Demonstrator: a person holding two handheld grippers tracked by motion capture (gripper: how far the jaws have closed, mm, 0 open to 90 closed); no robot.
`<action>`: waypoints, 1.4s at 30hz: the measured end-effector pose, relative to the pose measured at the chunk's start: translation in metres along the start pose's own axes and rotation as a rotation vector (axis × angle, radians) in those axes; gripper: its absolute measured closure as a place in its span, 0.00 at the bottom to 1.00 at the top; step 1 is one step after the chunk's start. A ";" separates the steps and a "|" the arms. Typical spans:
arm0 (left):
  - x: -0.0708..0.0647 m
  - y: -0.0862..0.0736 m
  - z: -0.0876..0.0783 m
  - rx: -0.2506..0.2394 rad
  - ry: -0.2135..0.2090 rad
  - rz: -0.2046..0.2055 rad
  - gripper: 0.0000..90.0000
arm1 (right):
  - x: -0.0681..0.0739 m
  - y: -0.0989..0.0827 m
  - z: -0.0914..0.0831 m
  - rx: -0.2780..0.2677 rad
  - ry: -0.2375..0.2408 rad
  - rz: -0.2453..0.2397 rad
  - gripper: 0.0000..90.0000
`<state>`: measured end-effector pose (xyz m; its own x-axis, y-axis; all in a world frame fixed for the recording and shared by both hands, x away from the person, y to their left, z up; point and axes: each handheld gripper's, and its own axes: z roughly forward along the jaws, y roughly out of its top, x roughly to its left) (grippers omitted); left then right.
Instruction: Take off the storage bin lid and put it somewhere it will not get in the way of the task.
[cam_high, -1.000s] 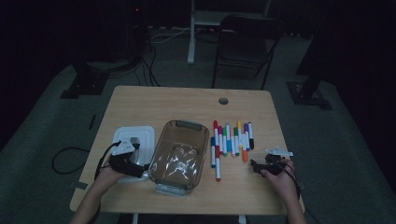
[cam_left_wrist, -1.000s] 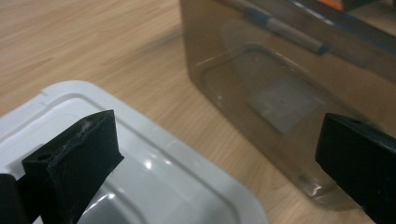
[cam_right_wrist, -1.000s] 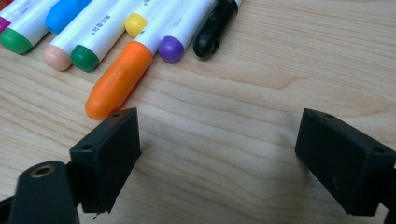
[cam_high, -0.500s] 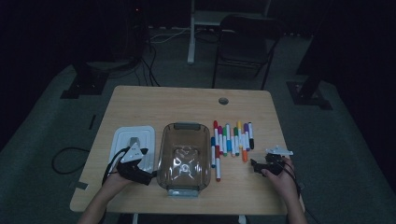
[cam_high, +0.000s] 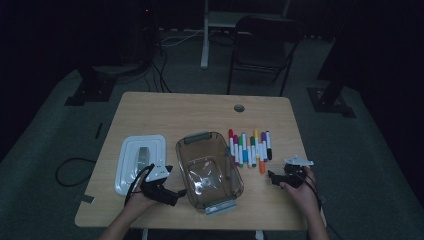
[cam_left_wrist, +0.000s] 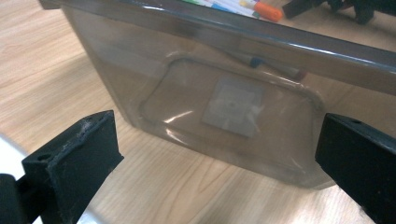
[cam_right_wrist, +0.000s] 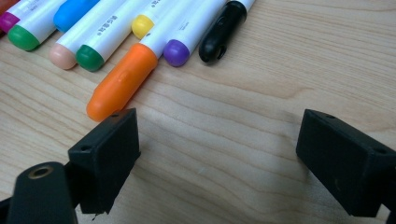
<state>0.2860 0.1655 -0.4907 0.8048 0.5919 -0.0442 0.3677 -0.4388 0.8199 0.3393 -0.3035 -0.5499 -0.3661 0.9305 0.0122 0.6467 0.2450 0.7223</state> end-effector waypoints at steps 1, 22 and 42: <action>-0.002 0.000 0.001 -0.001 0.000 -0.001 0.00 | 0.000 0.000 0.000 0.000 0.001 -0.001 0.14; -0.037 0.012 0.025 -0.013 -0.003 -0.035 0.00 | -0.001 0.000 0.000 0.001 0.010 -0.012 0.14; -0.056 0.021 0.047 -0.017 0.094 -0.074 0.00 | -0.002 0.001 0.001 0.000 0.016 -0.019 0.14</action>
<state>0.2704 0.0911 -0.4980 0.7282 0.6834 -0.0514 0.4159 -0.3810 0.8258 0.3408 -0.3050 -0.5500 -0.3888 0.9213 0.0099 0.6397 0.2622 0.7225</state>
